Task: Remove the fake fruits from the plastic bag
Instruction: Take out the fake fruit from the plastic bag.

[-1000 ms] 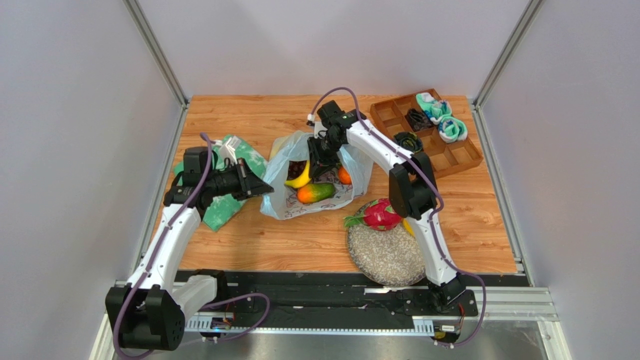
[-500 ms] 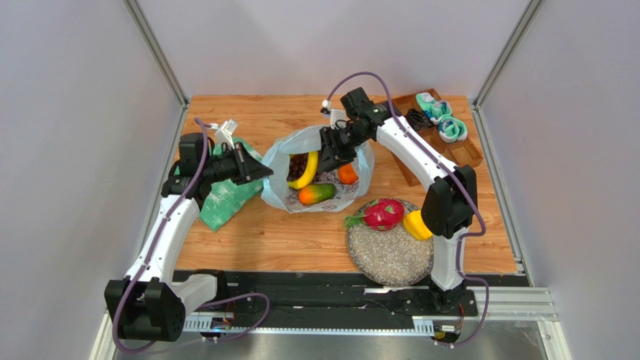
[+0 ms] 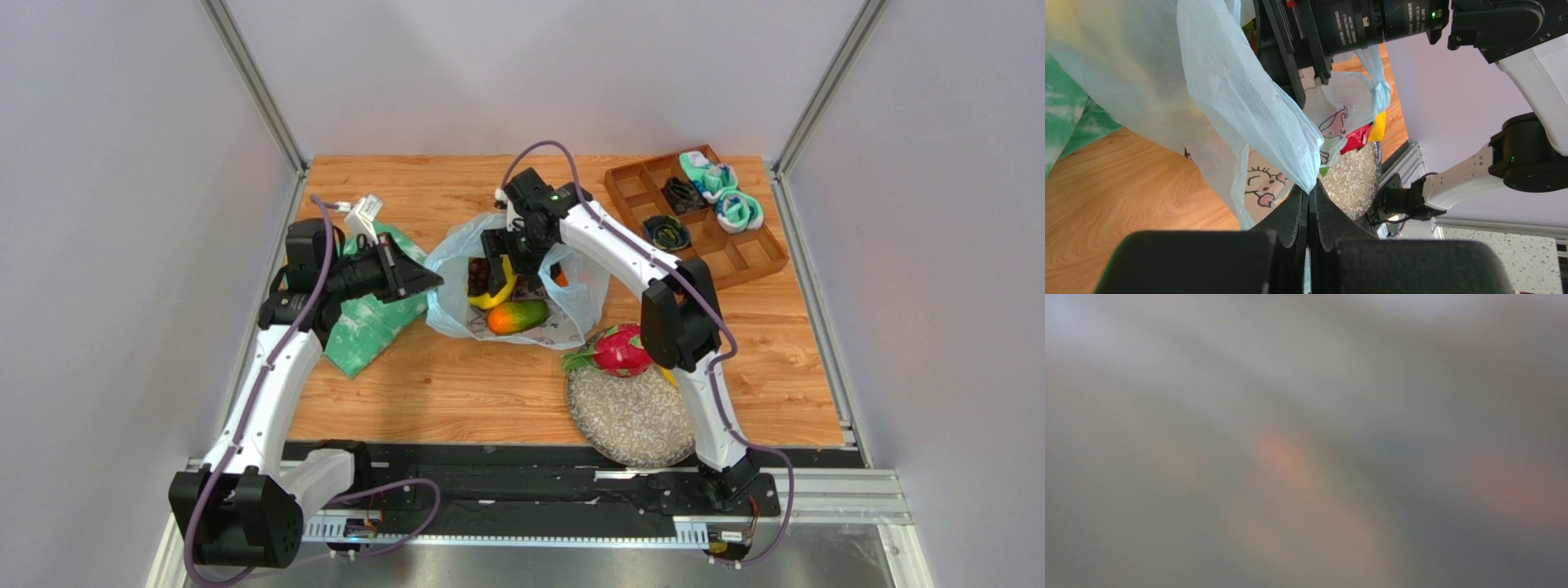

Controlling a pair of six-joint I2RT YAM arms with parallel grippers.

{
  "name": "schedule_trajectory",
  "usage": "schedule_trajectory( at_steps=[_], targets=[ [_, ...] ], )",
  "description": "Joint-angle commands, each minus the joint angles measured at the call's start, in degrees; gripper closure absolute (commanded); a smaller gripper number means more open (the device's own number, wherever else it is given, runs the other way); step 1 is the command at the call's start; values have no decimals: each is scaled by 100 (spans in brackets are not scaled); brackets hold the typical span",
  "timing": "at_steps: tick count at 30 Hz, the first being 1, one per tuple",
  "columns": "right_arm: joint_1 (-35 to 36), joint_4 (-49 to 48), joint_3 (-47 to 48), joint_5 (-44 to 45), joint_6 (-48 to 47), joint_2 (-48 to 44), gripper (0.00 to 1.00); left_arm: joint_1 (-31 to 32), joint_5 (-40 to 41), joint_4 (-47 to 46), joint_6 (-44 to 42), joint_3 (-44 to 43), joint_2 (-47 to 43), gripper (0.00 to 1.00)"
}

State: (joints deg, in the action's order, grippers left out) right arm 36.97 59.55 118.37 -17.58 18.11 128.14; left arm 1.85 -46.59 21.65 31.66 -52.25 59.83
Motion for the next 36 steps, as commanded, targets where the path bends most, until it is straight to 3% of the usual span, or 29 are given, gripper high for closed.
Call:
schedule_trajectory(
  at_steps=[1, 15, 19, 20, 23, 32, 36],
  targets=[
    [3, 65, 845, 826, 404, 228, 14, -79, -52, 129, -81, -66, -33, 100],
    [12, 83, 1575, 836, 773, 1195, 28, -97, -35, 349, -178, -180, 187, 100],
    [12, 48, 1620, 739, 598, 1161, 49, -114, -26, 340, -160, -145, 169, 100],
    [3, 5, 1567, 574, 519, 1126, 64, -114, -26, 305, -151, -137, 160, 100],
    [12, -48, 1453, 248, 413, 845, 77, -114, -52, 148, -55, -136, 160, 100],
    [117, -14, 434, -1412, -245, -261, 81, -114, -280, -363, 200, -767, 573, 100],
    [327, 170, 213, -1642, -851, -456, 82, -114, -430, -529, 253, -1243, 950, 100]
  ],
)
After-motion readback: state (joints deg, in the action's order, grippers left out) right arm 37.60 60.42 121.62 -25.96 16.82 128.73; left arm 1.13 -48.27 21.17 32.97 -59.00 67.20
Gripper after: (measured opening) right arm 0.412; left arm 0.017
